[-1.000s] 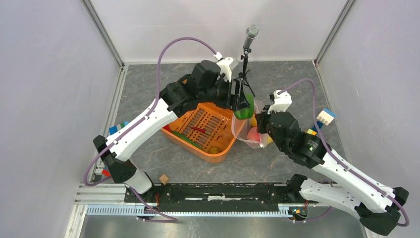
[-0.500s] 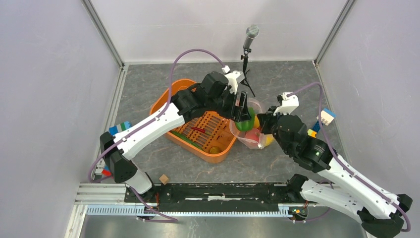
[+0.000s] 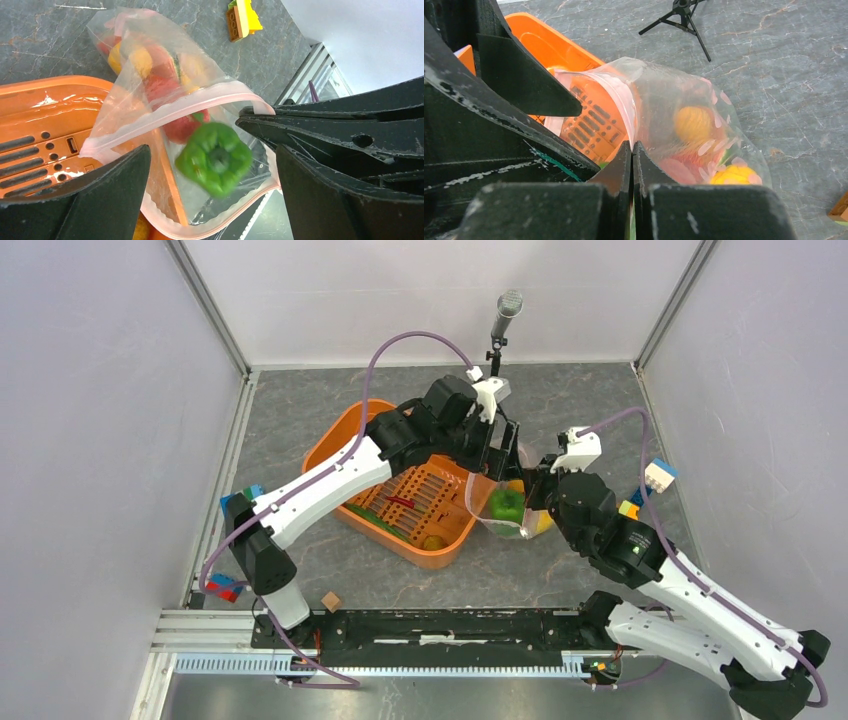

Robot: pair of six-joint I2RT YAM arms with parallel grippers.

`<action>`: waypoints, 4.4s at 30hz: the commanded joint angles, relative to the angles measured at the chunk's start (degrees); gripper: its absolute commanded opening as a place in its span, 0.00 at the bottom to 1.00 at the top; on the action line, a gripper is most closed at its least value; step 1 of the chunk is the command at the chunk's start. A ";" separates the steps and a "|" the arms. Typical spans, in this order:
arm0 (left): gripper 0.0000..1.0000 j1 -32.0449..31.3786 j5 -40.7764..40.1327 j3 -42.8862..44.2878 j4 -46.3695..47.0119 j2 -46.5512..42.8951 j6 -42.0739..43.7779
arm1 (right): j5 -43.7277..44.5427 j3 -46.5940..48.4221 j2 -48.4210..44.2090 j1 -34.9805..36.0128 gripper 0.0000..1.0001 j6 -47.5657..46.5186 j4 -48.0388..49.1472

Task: Place the food in the zip-top bag and seal the zipper
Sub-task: Place the fake vegetable in the zipper food storage bag, then pick up the fake vegetable from the bin.

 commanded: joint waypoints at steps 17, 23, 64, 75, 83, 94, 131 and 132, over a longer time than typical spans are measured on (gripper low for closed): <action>1.00 5.15 -16.53 -5.49 -7.67 -12.19 -0.93 | -0.39 -9.48 -8.39 -0.17 0.00 -7.14 8.87; 1.00 7.61 -18.07 -12.16 -14.86 -16.46 -5.34 | 0.03 -14.83 -13.67 -0.16 0.00 -7.75 9.49; 0.67 15.33 -27.13 -20.92 -11.24 1.79 -45.47 | 1.52 -16.54 -9.83 -0.53 0.00 -14.39 8.67; 0.63 15.69 -30.09 -19.08 -16.80 5.99 -47.37 | 2.34 -15.19 -9.30 -0.59 0.00 -15.01 7.70; 0.56 15.66 -31.65 -18.92 -17.44 8.59 -45.70 | 1.65 -14.88 -8.61 -0.56 0.00 -15.44 8.24; 0.47 15.66 -31.99 -20.97 -15.38 9.35 -44.99 | 1.62 -15.18 -9.11 -0.60 0.00 -15.34 8.45; 0.12 15.77 -36.78 -21.05 -18.49 0.80 -40.07 | 1.47 -15.09 -11.02 -0.59 0.00 -14.83 9.63; 0.09 15.75 -36.89 -20.84 -18.47 0.13 -39.42 | 1.68 -15.01 -11.31 -0.61 0.00 -14.76 9.55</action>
